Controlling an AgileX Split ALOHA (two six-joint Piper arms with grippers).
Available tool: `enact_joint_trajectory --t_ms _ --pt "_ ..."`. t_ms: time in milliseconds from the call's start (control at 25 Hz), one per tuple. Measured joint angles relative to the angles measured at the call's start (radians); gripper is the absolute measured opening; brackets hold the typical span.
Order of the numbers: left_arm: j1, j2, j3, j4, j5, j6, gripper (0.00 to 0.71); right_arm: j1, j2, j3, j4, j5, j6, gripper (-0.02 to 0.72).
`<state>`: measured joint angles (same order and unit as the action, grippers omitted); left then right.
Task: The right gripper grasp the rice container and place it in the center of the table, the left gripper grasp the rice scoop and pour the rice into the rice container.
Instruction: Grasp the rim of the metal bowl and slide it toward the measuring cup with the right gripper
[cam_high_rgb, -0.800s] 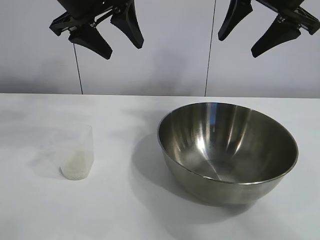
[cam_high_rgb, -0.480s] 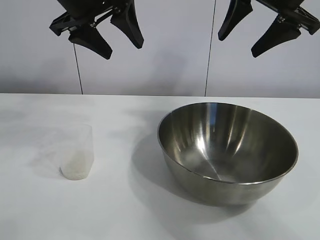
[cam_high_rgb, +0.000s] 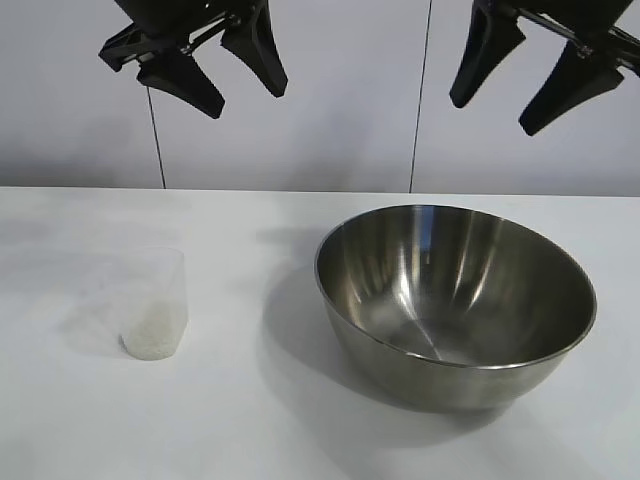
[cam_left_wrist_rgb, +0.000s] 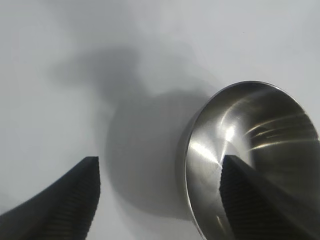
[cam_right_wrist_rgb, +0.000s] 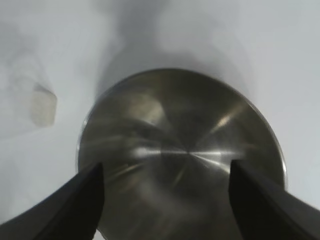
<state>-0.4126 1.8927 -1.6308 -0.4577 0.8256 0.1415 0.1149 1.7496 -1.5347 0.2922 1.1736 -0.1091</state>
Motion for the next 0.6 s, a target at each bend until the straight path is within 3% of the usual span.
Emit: enact_joint_trajectory --t_ms 280,440,600 --pt "0.0 0.0 0.0 0.0 -0.009 0.0 0.496 0.0 0.0 0.0 -0.194 0.048 0.102 0.487" --pt "0.0 0.0 0.0 -0.001 -0.009 0.0 0.496 0.0 0.0 0.0 -0.237 0.05 0.117 0.487" --pt "0.0 0.0 0.0 -0.002 -0.019 0.0 0.496 0.0 -0.002 0.052 -0.241 0.035 0.116 0.487"
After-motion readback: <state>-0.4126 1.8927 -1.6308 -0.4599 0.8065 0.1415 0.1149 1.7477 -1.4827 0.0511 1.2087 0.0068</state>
